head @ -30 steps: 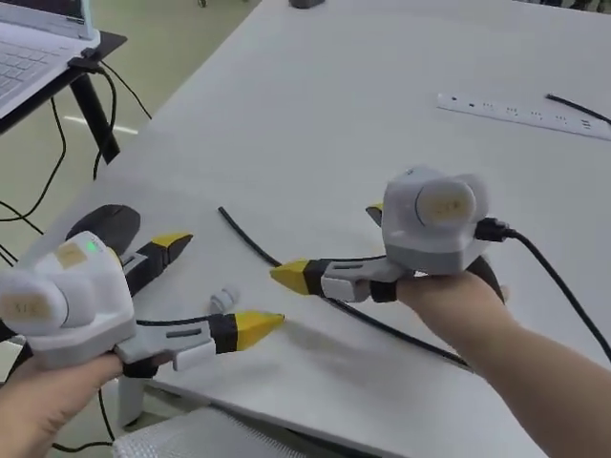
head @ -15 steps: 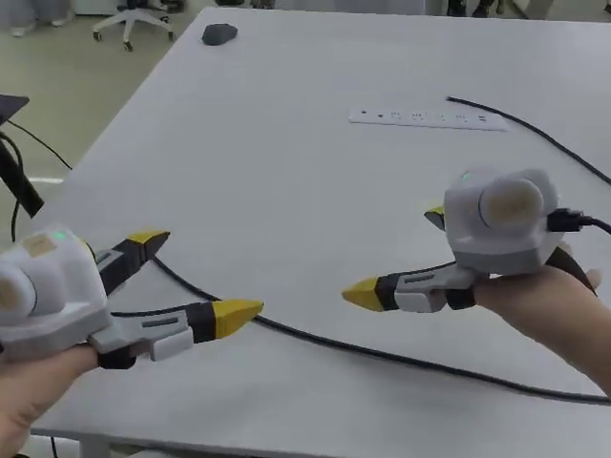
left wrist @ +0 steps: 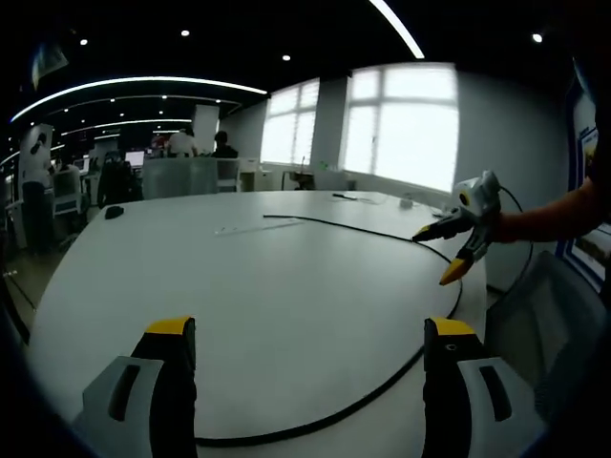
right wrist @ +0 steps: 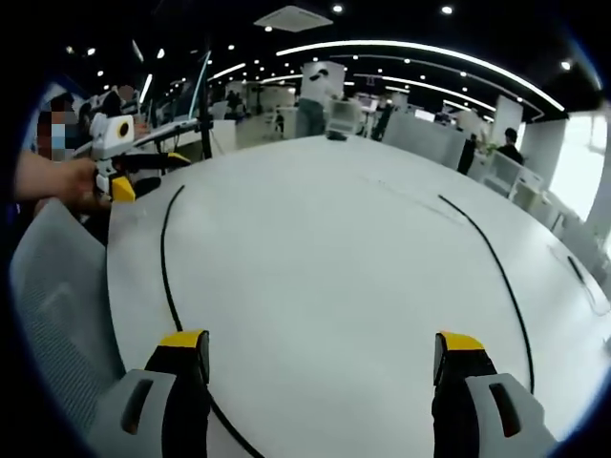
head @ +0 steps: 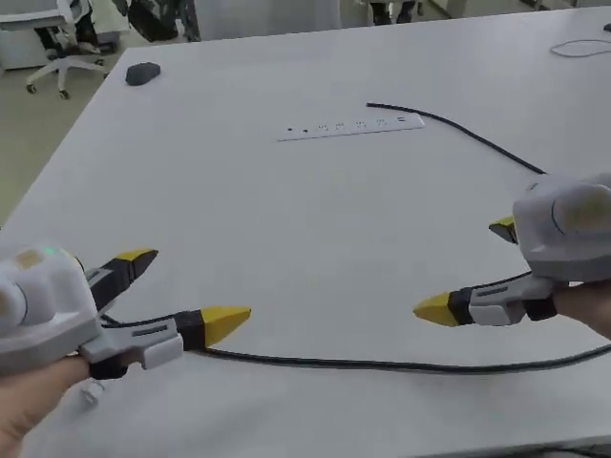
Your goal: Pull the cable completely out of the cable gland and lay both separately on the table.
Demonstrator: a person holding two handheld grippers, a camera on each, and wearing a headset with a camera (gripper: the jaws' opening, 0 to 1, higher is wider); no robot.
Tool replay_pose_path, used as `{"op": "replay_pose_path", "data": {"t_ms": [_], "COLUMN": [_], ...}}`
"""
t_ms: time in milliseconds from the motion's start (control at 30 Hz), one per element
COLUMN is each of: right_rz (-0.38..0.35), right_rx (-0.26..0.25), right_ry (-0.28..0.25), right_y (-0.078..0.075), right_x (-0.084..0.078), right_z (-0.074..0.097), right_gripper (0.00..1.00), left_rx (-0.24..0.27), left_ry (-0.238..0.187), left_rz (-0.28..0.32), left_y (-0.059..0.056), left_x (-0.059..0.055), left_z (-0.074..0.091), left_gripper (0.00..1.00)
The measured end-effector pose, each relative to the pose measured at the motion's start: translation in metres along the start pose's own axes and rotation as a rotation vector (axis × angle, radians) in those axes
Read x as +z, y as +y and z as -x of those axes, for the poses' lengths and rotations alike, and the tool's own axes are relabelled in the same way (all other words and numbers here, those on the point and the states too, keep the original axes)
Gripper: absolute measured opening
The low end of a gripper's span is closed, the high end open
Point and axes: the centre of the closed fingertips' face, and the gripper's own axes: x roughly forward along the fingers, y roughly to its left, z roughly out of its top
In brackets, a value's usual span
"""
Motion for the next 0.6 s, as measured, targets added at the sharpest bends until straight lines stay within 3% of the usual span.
{"op": "replay_pose_path", "data": {"t_ms": [67, 200, 467, 600], "right_rz": [-0.018, -0.019, -0.029, 0.001], "right_rx": [-0.022, -0.046, -0.043, -0.042], "right_ry": [-0.002, -0.002, -0.007, -0.017], "right_y": [-0.014, -0.025, -0.023, -0.023], "right_x": [-0.005, -0.013, -0.021, -0.019], "right_z": [0.012, 0.024, 0.030, 0.030], "right_gripper": [0.99, 0.99, 0.99, 0.99], "left_rx": [-0.007, -0.015, -0.024, -0.004], "left_ry": [0.003, 0.008, 0.032, 0.026], "left_rz": [-0.003, -0.015, -0.033, -0.036], "left_y": [-0.004, -0.012, -0.019, -0.016], "left_x": [0.002, 0.006, 0.004, 0.006], "left_z": [-0.005, -0.011, -0.017, -0.016], "left_gripper": [0.99, 0.99, 0.99, 0.99]}}
